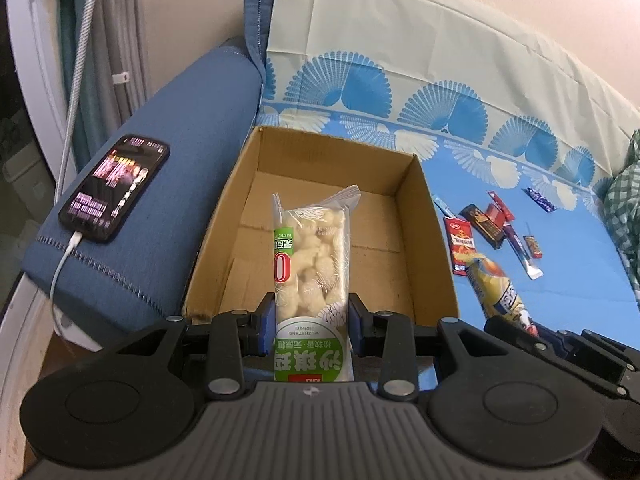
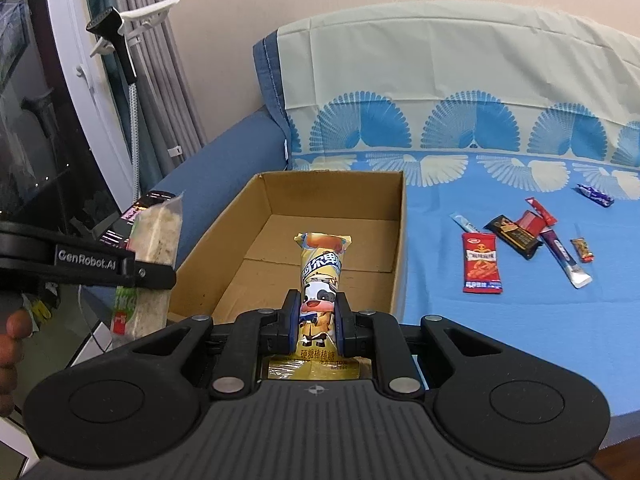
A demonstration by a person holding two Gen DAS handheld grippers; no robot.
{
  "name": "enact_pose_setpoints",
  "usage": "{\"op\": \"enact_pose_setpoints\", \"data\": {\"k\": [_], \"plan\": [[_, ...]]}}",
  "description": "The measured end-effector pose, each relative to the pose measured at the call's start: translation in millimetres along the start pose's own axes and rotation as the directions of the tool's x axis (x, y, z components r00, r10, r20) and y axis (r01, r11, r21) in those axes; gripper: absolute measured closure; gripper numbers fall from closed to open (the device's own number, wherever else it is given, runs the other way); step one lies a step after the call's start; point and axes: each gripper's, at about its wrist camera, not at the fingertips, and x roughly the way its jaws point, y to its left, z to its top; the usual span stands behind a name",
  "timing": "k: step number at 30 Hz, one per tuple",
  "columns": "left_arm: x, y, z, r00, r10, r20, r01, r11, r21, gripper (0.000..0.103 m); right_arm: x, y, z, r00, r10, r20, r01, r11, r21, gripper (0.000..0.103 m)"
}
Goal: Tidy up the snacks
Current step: 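Carry the peanut bar and yellow wafer bar over the cardboard box with both tools, then open both tools to drop the peanut bar and wafer bar into the box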
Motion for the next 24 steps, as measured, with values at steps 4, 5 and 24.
{"op": "enact_pose_setpoints", "data": {"k": [4,5,24], "plan": [[25,2,17,1.000,0.002,-0.017,-0.002,1.000,-0.001,0.064,26,-2,9,1.000,-0.005,-0.024,0.005,1.000,-0.004,0.085],[32,3,21,1.000,0.006,-0.022,-0.006,1.000,-0.001,0.064,34,-3,11,0.999,-0.007,-0.033,0.007,1.000,-0.004,0.085],[157,16,67,0.983,0.062,-0.174,-0.055,0.997,0.046,0.064,146,-15,33,0.989,-0.017,-0.144,0.017,1.000,0.000,0.085]]}}
